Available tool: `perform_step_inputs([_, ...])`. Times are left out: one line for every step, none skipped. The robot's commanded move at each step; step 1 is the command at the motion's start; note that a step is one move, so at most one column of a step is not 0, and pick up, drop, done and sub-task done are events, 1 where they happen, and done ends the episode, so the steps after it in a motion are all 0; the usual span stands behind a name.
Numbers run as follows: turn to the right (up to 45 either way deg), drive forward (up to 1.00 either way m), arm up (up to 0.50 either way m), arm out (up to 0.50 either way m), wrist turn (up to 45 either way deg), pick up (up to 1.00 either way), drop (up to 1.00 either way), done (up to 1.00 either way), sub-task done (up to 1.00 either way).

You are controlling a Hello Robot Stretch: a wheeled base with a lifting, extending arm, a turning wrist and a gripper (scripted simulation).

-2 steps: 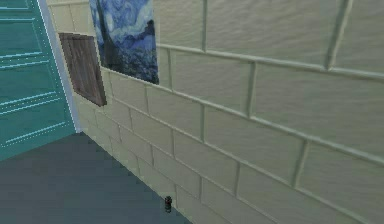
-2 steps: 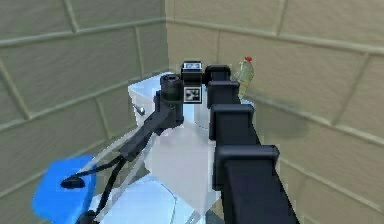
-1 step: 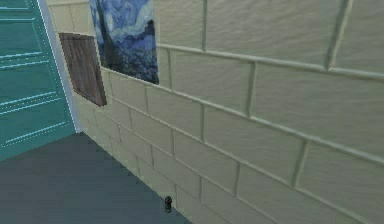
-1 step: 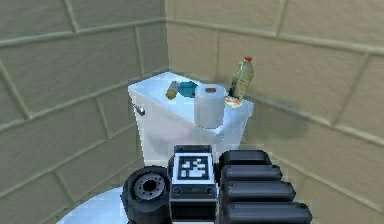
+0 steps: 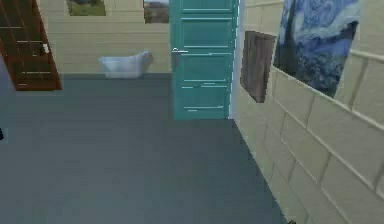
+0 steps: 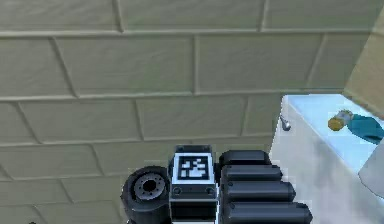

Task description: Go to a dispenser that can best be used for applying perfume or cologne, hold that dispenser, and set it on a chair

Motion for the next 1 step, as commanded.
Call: perform_step_inputs([-45.0,0.00,0.00,0.00,0.0,0.00,0.00,0.00,0.00])
